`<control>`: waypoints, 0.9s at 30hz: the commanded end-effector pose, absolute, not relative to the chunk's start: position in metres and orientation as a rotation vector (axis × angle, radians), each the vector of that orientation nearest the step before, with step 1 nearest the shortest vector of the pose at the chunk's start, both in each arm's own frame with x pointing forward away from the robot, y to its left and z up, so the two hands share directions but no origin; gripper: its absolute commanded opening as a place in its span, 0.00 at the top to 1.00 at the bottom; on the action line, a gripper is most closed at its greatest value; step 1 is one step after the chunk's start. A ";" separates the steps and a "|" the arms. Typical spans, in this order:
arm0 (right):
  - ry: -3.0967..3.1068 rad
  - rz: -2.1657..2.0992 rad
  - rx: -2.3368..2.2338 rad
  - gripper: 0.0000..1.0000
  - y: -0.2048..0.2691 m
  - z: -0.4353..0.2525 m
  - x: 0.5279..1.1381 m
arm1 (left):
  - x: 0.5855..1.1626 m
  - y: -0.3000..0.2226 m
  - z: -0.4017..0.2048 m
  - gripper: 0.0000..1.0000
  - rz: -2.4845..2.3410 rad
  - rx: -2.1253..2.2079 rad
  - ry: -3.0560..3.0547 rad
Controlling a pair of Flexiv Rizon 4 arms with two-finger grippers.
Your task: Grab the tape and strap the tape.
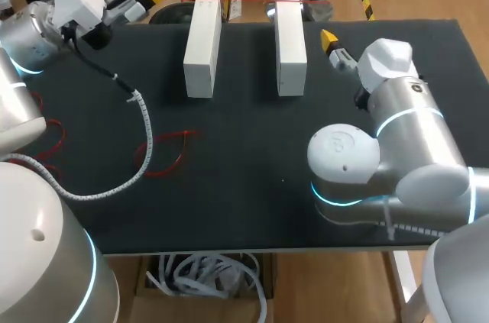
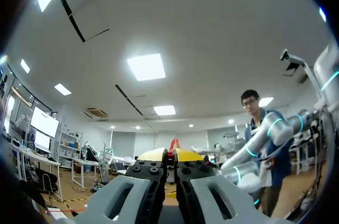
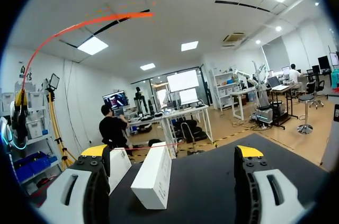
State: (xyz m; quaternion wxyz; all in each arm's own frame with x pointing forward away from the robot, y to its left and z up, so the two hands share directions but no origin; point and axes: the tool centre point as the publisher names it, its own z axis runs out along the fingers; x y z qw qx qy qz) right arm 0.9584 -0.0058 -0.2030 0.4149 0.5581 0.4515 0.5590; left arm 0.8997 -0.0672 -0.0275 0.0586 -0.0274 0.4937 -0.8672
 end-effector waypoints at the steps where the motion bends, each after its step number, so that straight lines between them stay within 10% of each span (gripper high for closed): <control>1: 1.151 1.402 1.413 0.00 -0.010 -0.198 0.957 | 0.901 -0.067 -0.029 1.00 -2.632 -0.075 1.493; 27: 0.485 1.807 1.983 0.00 0.015 -0.207 0.917 | 0.901 -0.067 -0.029 1.00 -2.632 -0.075 1.493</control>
